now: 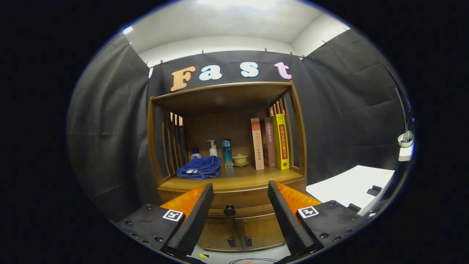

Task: Pull open the drawer, take out the items inside it, and place them on the countertop above the cabinet.

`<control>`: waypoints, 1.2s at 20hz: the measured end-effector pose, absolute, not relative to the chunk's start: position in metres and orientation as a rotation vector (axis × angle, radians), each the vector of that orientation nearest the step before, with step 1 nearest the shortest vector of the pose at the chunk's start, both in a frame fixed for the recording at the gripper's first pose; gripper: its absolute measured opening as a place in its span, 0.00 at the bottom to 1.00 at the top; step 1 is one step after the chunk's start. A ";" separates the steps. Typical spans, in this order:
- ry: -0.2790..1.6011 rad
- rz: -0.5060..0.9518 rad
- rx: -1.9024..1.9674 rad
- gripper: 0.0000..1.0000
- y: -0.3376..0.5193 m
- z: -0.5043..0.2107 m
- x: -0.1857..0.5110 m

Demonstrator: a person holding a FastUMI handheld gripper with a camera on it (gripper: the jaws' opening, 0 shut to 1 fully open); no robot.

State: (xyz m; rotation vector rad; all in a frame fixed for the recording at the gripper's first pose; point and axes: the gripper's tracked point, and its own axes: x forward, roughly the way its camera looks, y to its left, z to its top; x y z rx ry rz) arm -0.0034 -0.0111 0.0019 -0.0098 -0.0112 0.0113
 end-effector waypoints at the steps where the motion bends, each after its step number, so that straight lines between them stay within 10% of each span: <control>1: -0.011 0.011 -0.010 0.98 -0.012 0.002 -0.003; 24: 0.012 0.023 -0.021 0.98 -0.007 -0.021 0.002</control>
